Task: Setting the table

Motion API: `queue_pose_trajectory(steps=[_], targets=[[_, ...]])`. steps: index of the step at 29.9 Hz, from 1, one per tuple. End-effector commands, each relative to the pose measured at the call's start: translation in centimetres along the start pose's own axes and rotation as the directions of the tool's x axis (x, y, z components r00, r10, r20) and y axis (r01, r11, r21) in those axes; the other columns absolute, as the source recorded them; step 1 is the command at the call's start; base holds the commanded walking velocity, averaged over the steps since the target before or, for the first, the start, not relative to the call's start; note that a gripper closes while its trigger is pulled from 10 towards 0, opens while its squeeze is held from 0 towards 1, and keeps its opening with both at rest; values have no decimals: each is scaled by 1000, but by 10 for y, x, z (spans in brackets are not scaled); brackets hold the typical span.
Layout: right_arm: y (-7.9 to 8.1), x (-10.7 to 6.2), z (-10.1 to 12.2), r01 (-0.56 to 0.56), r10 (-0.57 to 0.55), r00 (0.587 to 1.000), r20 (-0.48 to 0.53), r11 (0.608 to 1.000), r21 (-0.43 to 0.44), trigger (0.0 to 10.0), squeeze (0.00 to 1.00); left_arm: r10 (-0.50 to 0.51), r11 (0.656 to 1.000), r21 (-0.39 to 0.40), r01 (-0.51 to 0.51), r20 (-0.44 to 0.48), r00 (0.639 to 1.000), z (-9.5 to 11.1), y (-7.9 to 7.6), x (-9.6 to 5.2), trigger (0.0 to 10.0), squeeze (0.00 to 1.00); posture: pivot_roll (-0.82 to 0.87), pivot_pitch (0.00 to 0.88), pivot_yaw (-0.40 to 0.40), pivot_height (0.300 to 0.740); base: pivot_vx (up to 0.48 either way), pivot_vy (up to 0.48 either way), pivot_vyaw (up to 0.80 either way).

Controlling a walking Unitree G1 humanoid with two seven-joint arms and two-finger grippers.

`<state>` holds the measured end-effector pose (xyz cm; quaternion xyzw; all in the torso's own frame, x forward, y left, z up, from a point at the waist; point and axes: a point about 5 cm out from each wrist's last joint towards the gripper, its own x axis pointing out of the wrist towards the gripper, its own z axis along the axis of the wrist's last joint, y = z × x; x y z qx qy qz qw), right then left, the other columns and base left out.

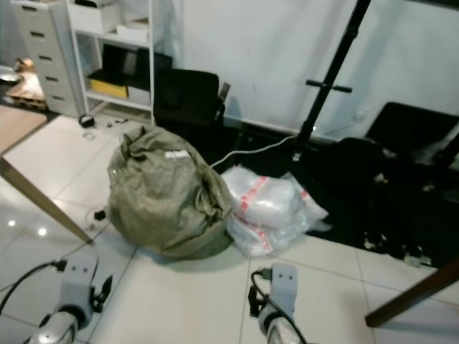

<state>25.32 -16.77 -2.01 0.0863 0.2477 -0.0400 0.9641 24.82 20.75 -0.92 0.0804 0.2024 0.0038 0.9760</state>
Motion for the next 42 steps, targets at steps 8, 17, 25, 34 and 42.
queue_pose_trajectory(steps=[8, 17, 25, 34, 42], targets=[[-2, -3, -11, 9, -9, 999, -39, 1000, 5, 10000, 0, -14, 1000, 26, 15, -41, 999, -9, -2, -1, 10000, 0, -4, 0, 20, 740, 0, 0, -800], [-3, -3, -11, 14, -14, 999, -34, 1000, 6, 10000, 0, -20, 999, 34, 21, -40, 999, -10, -3, 0, 10000, 0, -8, 0, 22, 740, 0, 0, -800], [-3, -2, -10, 15, -15, 999, -31, 1000, 4, 10000, 0, -23, 999, 35, 24, -40, 999, -9, -4, 0, 10000, 0, -9, 0, 23, 740, 0, 0, -800], [-2, -2, -10, 13, -13, 999, -31, 1000, 1, 10000, 0, -19, 999, 37, 21, -38, 999, -9, -3, 1, 10000, 0, 2, 0, 22, 740, 0, 0, -800], [-2, -2, -10, 16, -16, 999, -29, 1000, 2, 10000, 0, -22, 999, 38, 23, -38, 999, -9, -3, 1, 10000, 0, -1, 1, 24, 740, 0, 0, -800]])
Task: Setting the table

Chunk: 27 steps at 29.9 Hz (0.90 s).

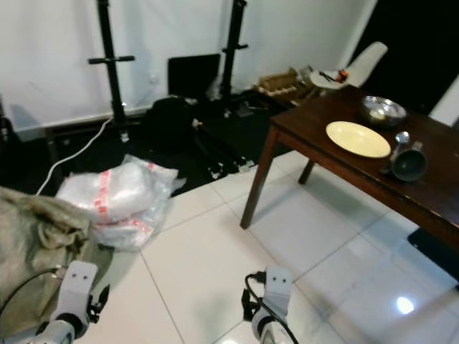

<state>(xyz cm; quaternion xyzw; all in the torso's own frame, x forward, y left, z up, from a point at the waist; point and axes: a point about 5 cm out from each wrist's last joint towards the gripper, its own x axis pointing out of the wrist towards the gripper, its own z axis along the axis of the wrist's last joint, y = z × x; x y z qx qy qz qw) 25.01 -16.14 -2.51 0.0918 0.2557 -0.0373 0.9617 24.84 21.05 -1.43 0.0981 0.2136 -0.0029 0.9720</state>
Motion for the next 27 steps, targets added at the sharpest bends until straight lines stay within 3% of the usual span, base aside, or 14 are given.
queue_pose_trajectory(steps=[1, 27], targets=[[-8, -1, -3, 23, -23, 1000, -12, 1000, -6, 10000, 0, -16, 1000, 1, 16, -15, 1000, -4, -6, -1, 10000, 0, 0, 1, 23, 740, 0, 0, -800], [-6, -1, -2, 23, -23, 1000, -9, 1000, -3, 10000, 0, -17, 1000, 6, 17, -16, 1000, -4, -5, 0, 10000, 0, -2, 1, 26, 740, 0, 0, -800]])
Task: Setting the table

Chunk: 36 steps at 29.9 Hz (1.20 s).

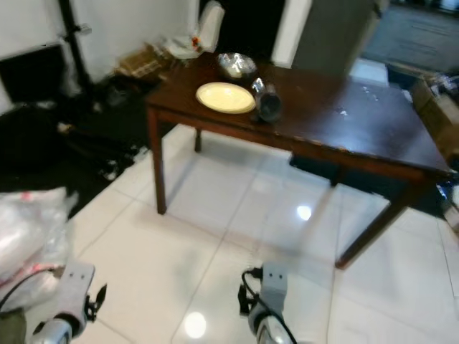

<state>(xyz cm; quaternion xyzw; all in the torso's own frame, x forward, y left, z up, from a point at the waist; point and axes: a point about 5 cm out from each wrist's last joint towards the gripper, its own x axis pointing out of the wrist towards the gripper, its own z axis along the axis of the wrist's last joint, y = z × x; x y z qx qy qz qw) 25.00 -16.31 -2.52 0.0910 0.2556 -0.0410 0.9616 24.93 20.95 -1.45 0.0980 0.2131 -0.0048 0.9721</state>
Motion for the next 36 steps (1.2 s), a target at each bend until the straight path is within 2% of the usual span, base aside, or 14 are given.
queue_pose_trajectory(steps=[1, 6, 9, 10, 12, 14, 16, 17, 19, 20, 22, 25, 33, 36], targets=[[-4, -1, -3, 15, -15, 1000, -10, 1000, -3, 10000, 0, -6, 1000, 3, 7, -16, 1000, -4, -3, -1, 10000, 0, -3, 1, 27, 740, 0, 0, -800], [-5, 0, 9, 9, -6, 999, 46, 997, -76, 10000, 0, 39, 999, -39, -37, 36, 999, 11, 10, 2, 10000, 0, -7, 6, 32, 740, 0, 0, -800], [-3, 4, 67, -15, 36, 966, 257, 996, -84, 10000, 0, 91, 994, -77, -74, 253, 963, 70, 26, 8, 10000, 0, -10, 7, 35, 740, 0, 0, -713], [-3, 4, 67, -15, 36, 966, 257, 996, -84, 10000, 0, 91, 994, -77, -74, 253, 963, 70, 26, 8, 10000, 0, -10, 7, 35, 740, 0, 0, -538], [5, 0, 122, -54, 75, 898, 433, 997, -60, 10000, 0, 111, 993, -78, -87, 418, 902, 123, 32, 6, 10000, 0, -7, 1, 36, 740, 0, 0, -269], [11, -5, 152, -80, 107, 846, 523, 994, -74, 10000, 0, 114, 993, -70, -91, 504, 856, 151, 33, 3, 10000, 0, -7, 1, 36, 740, 0, 0, 0], [25, -19, 203, -129, 170, 735, 656, 985, -110, 10000, 0, 124, 992, -87, -89, 623, 773, 199, 28, -2, 10000, 0, -14, 0, 44, 740, 480, 0, 0], [25, -19, 203, -129, 170, 735, 656, 985, -110, 10000, 0, 124, 992, -87, -89, 623, 773, 199, 28, -2, 10000, 0, -14, 0, 44, 740, 480, 0, 0], [37, -33, 235, -177, 224, 646, 730, 974, -142, 10000, 0, 130, 991, -93, -91, 702, 700, 233, 22, -10, 10000, 0, -18, 0, 45, 740, 480, 0, 0], [37, -33, 235, -177, 224, 646, 730, 974, -142, 10000, 0, 130, 991, -93, -91, 702, 700, 233, 22, -10, 10000, 0, -18, 0, 45, 740, 480, 0, 0], [43, -40, 242, -214, 255, 618, 743, 965, -154, 10000, 0, 138, 990, -98, -97, 733, 666, 247, 17, -15, 10000, 0, -20, 0, 47, 740, 480, 0, 0], [47, -45, 237, -250, 276, 615, 738, 957, -149, 10000, 0, 126, 992, -81, -99, 752, 648, 253, 9, -21, 10000, 0, -24, 0, 49, 740, 480, 0, 0], [43, -49, 229, -242, 279, 632, 723, 957, -157, 10000, 0, 75, 997, -44, -64, 748, 659, 249, -5, -28, 10000, 0, -27, 0, 55, 740, 480, 0, 0], [33, -52, 229, -208, 259, 644, 720, 965, -162, 10000, 0, 35, 999, -23, -27, 741, 671, 246, -17, -32, 10000, 0, -30, 0, 59, 740, 480, 0, 0]])
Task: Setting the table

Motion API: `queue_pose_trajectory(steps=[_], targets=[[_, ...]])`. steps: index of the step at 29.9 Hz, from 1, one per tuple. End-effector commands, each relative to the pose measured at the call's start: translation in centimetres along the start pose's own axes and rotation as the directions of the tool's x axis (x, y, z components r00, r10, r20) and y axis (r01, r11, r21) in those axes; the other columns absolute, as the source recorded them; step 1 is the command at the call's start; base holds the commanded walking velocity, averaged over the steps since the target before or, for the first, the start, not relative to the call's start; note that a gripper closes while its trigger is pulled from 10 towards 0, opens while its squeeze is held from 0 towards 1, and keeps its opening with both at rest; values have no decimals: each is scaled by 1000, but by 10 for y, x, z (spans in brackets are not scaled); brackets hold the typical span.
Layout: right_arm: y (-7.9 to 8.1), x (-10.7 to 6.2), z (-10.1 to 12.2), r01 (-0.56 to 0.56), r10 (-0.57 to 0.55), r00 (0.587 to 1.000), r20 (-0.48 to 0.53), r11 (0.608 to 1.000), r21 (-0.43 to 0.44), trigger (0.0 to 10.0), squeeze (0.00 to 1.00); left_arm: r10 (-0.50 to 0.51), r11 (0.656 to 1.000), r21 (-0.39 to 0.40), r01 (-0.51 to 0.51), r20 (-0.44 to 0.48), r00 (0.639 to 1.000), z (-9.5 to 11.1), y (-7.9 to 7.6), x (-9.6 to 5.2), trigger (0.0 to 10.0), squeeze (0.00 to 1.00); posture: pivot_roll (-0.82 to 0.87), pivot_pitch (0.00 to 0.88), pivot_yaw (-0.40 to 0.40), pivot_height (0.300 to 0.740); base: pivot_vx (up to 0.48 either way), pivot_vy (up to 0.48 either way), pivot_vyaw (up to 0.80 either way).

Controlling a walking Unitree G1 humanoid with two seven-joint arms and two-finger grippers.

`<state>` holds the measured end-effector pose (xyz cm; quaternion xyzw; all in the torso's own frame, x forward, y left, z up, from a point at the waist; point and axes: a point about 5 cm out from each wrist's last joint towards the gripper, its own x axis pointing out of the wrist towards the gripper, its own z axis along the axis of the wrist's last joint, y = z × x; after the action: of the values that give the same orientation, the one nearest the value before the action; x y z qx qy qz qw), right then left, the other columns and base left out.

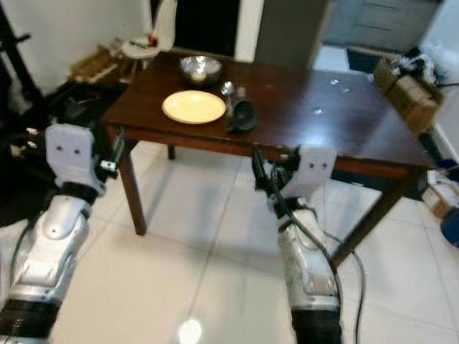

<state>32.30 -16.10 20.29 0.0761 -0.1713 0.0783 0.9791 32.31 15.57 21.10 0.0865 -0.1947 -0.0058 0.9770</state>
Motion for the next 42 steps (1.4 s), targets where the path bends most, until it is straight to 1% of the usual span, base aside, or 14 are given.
queue_pose_trajectory(steps=[1, 2, 4, 5, 7, 8, 10, 13, 28, 33, 35, 36, 38, 42], targets=[[-14, -6, 2, 42, -42, 999, -11, 999, -26, 10000, 0, -45, 999, -8, 45, 16, 999, 6, -13, -1, 10000, 0, -30, 0, 59, 740, 480, 0, 0], [-14, -6, 2, 42, -42, 999, -11, 999, -26, 10000, 0, -45, 999, -8, 45, 16, 999, 6, -13, -1, 10000, 0, -30, 0, 59, 740, 480, 0, 0], [-21, -7, 5, 66, -66, 998, -9, 997, -50, 10000, 0, -62, 998, -11, 62, 16, 998, 7, -17, -2, 10000, 0, -31, 0, 59, 740, 480, 0, 0], [-21, -7, 5, 66, -66, 998, -9, 997, -50, 10000, 0, -62, 998, -11, 62, 16, 998, 7, -17, -2, 10000, 0, -31, 0, 59, 740, 480, 0, 0], [-30, -10, 6, 115, -116, 993, -8, 990, -80, 10000, 0, -81, 997, -15, 81, 12, 997, 7, -22, -4, 10000, 0, -32, 0, 62, 740, 480, 0, 0], [-30, -10, 6, 115, -116, 993, -8, 990, -80, 10000, 0, -81, 997, -15, 81, 12, 997, 7, -22, -4, 10000, 0, -32, 0, 62, 740, 480, 0, 0], [-42, -13, 6, 175, -177, 984, -15, 980, -98, 10000, 0, -105, 994, -22, 105, 4, 994, 7, -28, -6, 10000, 0, -35, 0, 67, 740, 480, 0, -203], [-48, -16, 6, 205, -208, 978, -21, 975, -89, 10000, 0, -117, 993, -25, 117, -2, 993, 7, -30, -7, 10000, 0, -37, 0, 70, 740, 480, 0, -669], [-49, -16, 7, 211, -216, 976, -35, 972, -100, 10000, 0, -129, 991, -32, 129, -18, 991, 8, -33, -8, 10000, 0, -42, 0, 71, 740, 480, 0, -778], [-46, -15, 7, 185, -190, 981, -43, 977, -102, 10000, 0, -132, 991, -34, 131, -23, 991, 8, -35, -8, 10000, 0, -43, 0, 70, 740, 480, 0, 0], [-41, -14, 7, 141, -147, 987, -58, 985, -98, 10000, 0, -133, 991, -34, 132, -24, 991, 8, -35, -8, 10000, 0, -44, 0, 70, 740, 480, 0, 0], [-35, -15, 6, 86, -93, 992, -82, 992, -90, 10000, 0, -135, 990, -32, 134, -27, 990, 8, -35, -9, 10000, 0, -43, 0, 69, 740, 472, 0, 0], [-35, -15, 6, 86, -93, 992, -82, 992, -90, 10000, 0, -135, 990, -32, 134, -27, 990, 8, -35, -9, 10000, 0, -43, 0, 69, 740, 472, 0, 0], [-29, -17, 2, 25, -34, 992, -118, 997, -77, 10000, 0, -140, 990, -28, 139, -31, 990, 7, -35, -10, 10000, 0, -43, 0, 66, 740, 460, 0, 0]])
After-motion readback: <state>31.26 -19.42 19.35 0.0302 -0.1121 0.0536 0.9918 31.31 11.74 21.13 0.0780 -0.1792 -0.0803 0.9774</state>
